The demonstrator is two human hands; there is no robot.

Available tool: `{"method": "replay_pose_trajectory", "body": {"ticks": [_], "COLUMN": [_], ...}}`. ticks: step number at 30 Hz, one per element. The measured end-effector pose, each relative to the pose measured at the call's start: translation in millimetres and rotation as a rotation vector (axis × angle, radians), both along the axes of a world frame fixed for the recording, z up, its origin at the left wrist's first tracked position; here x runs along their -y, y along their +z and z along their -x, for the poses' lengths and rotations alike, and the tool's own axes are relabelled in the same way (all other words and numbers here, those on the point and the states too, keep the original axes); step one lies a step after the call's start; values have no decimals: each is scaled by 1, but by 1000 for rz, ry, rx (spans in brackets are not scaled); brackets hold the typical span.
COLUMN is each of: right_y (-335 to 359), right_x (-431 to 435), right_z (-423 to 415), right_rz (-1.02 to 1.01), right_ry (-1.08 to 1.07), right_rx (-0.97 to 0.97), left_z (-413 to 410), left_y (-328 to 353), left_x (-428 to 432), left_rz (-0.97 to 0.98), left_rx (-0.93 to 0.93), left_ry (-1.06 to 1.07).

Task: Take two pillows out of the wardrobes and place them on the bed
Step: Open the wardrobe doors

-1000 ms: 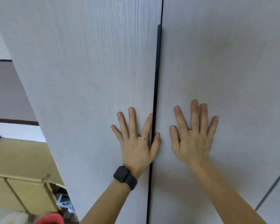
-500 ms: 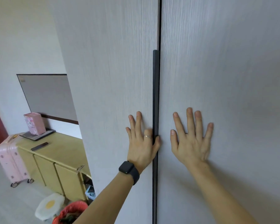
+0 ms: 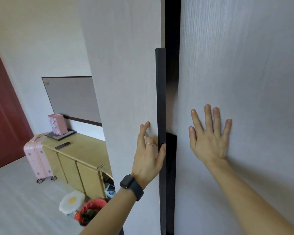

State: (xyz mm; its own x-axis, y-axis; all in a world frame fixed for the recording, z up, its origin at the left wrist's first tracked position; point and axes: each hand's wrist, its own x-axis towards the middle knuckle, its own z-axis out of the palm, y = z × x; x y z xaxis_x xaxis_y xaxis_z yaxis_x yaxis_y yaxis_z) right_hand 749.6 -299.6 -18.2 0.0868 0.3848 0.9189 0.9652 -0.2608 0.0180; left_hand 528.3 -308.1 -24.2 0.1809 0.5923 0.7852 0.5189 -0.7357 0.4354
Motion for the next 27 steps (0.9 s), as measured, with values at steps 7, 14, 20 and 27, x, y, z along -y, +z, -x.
{"method": "replay_pose_trajectory", "body": {"ticks": [7,14,20,27], "right_y": [5,-44,-88,-124], "right_x": [19,76,103,95], "right_z": [18,132,223,316], "right_rz": [81,361,478,509], "right_ry": [83,953,1364,1353], "right_rx": [-146,-754,-795,-608], "left_z": [61,114,171,244], "left_y": [-2,-5,1,-7], "left_x": [40,64,87,107], "left_rz": [-13,52,238,249], "left_rx": [45,153,183,396], "left_ry": [33,27,65,280]}}
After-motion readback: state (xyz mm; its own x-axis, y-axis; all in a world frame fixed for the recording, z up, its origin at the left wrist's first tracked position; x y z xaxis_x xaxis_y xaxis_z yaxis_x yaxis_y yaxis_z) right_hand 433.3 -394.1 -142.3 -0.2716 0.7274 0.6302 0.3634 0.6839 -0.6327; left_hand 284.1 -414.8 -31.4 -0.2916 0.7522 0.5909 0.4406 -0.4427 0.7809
